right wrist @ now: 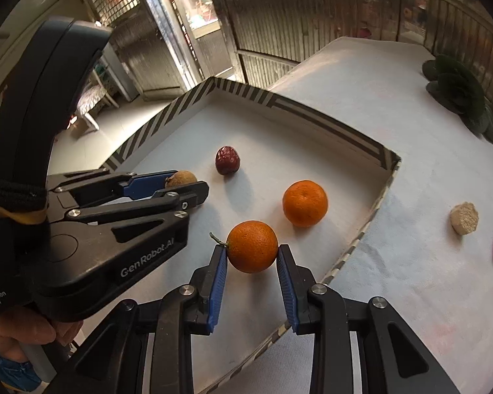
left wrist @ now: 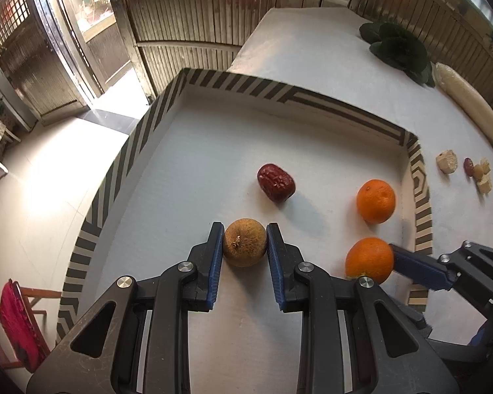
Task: Organize fruits
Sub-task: 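Open the right gripper then the left gripper, releasing both fruits into the tray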
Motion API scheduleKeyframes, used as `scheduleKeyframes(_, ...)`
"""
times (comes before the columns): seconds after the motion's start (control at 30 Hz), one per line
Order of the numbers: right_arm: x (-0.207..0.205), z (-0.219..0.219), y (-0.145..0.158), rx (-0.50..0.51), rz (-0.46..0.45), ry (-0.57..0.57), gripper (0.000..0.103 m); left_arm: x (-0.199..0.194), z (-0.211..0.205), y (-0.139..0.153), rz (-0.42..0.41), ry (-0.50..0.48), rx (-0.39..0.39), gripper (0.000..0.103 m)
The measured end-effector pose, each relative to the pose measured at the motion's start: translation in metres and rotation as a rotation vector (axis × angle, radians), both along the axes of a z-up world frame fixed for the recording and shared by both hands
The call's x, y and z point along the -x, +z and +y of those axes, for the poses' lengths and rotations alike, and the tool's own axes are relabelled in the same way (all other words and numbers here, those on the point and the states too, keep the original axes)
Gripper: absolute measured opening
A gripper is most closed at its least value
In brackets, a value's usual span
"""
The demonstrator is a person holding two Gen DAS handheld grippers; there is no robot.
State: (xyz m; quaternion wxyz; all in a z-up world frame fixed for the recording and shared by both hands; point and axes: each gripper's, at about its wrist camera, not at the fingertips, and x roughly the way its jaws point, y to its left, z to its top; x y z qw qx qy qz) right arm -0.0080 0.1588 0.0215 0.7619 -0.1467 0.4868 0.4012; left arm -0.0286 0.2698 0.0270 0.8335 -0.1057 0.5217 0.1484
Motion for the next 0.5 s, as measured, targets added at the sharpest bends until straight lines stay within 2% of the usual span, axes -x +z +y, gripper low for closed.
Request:
scheduleKeyframes(0.23,-0.002,-0.007,0.005,-0.029,-0.009,-0.009,0.031,-0.002,0.002,0.002,0.007,0.008,0.022,0.031)
scheduleKeyframes(0.33,0.000,-0.016,0.013,-0.043,-0.015,-0.023,0.031,0.002,0.001,0.005,0.002,0.013,0.011,0.046)
scheduleKeyframes(0.4,0.002,-0.022,0.019,-0.064,-0.017,-0.034,0.031,0.006,0.001,0.012,-0.016,0.020,-0.004,0.061)
scheduleKeyframes(0.5,0.006,-0.033,0.029,-0.102,-0.022,-0.059,0.031,0.011,-0.003,0.023,-0.047,0.016,-0.028,0.062)
